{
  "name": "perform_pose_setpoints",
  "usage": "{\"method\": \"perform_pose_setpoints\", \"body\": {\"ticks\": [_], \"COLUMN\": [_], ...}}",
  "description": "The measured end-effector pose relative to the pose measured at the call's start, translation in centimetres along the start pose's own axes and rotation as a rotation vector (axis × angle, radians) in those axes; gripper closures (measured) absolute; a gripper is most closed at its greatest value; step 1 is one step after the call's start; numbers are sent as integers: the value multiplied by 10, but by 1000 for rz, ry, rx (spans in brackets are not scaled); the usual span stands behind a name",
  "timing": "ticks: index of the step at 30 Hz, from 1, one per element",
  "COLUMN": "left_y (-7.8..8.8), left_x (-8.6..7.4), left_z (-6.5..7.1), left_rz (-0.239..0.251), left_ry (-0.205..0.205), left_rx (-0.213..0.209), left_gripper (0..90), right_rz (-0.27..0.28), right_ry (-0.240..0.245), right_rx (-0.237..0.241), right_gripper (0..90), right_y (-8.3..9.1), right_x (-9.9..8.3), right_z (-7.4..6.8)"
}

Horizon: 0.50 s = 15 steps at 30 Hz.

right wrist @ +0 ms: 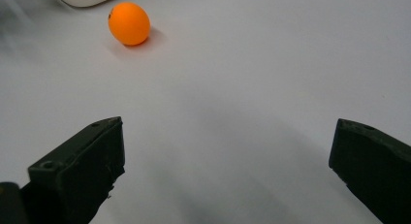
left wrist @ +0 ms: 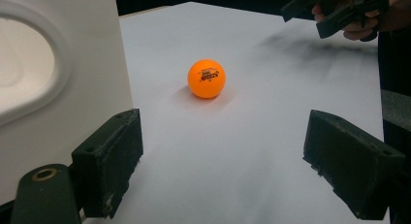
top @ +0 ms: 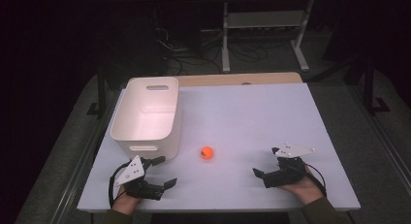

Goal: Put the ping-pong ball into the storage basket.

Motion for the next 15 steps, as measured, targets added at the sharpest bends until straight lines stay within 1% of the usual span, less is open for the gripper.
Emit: {"method": "perform_pose_setpoints", "body": {"ticks": [4,7,15], "left_y": [0,-1,0], "left_x": [0,0,0], "left_z": [1,0,0], "left_rz": [-1,-3,-1], "left_ry": [-4,3,2], "left_rx": [-1,-5,-5], "left_gripper": [140,140,140], "right_rz": [0,0,7], "right_ry": [4,4,3], "right_rx": [-2,-3,0], "right_gripper": [0,0,0], "right_y": [0,1,-1], "right_x": [0,0,4], "right_z": [0,0,0]}}
Point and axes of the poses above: each handheld gripper's, and its own axes: y roughly backward along the jaws, x roughly out of its top, z roughly to its right, the point moved 3 cm from there along -y, roughly forward along the jaws, and after that the axes turned 9 degrees about z, right-handed, at the moved point
